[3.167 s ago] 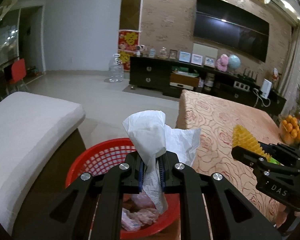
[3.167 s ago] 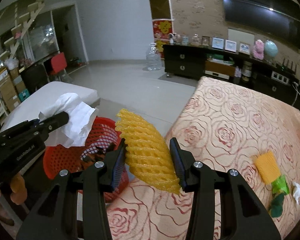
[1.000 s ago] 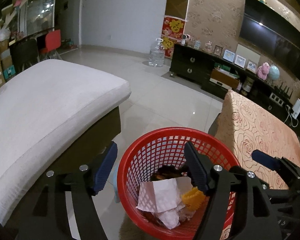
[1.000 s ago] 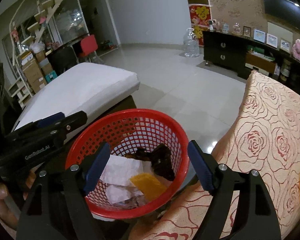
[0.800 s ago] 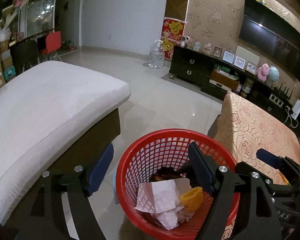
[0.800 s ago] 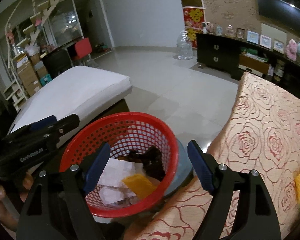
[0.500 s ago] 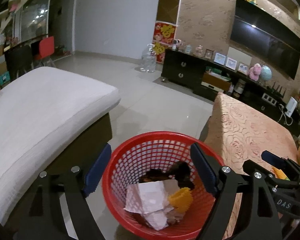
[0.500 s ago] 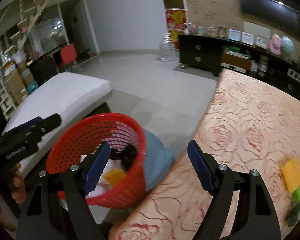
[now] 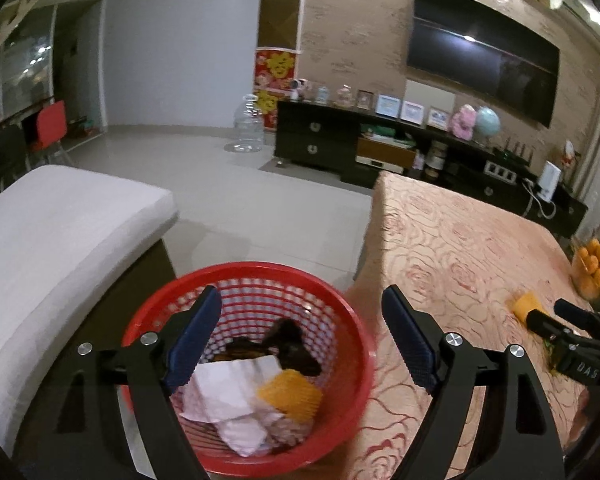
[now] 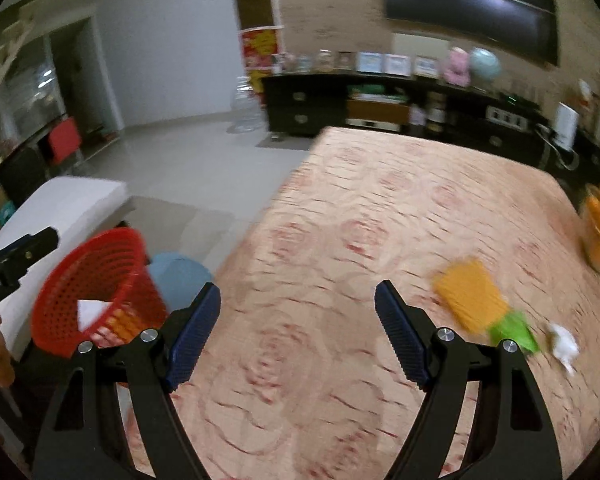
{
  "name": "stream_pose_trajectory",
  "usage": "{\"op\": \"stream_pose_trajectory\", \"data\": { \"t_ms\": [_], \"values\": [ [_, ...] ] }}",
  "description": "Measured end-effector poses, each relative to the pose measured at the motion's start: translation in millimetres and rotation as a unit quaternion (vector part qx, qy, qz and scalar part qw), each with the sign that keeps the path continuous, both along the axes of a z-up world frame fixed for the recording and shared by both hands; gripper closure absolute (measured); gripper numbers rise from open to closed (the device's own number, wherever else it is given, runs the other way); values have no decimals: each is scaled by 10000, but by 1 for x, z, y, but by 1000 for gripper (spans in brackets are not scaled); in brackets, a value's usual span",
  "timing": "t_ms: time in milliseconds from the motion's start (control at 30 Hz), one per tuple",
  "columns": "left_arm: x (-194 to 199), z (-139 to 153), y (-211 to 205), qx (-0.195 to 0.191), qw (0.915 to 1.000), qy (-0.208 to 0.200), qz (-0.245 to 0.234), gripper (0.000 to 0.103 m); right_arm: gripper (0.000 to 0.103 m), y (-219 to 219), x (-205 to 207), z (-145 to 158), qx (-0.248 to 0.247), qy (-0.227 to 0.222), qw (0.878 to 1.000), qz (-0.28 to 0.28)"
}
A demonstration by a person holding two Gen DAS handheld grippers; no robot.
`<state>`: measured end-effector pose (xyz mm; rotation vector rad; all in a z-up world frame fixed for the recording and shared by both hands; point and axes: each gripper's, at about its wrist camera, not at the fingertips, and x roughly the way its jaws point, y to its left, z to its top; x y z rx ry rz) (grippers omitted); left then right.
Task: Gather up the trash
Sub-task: 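Move both tools back over the remaining trash on the table, then grasp the dark green scrubber with the right tool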
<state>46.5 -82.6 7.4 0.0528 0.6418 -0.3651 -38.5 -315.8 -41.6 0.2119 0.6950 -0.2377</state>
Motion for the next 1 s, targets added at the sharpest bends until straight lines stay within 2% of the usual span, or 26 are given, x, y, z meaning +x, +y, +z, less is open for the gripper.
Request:
{"op": "stream_pose_trajectory", "data": {
  "t_ms": [333, 533, 867, 1000],
  "values": [
    [-20, -11, -58, 341, 9978, -61, -561, 24, 26, -90, -65, -25, -49, 184, 9900, -1399],
    [-30, -23, -84, 526, 9953, -41, -816, 24, 26, -139, -87, -50, 243, 340, 9783, -2031],
    [-40, -30, -103, 660, 9924, -43, -1039, 24, 26, -156, -79, -94, 683, 708, 9741, -2037],
    [-42, -32, -106, 689, 9917, -47, -1088, 24, 41, -150, -70, -101, 583, 849, 9762, -1907]
  ]
}}
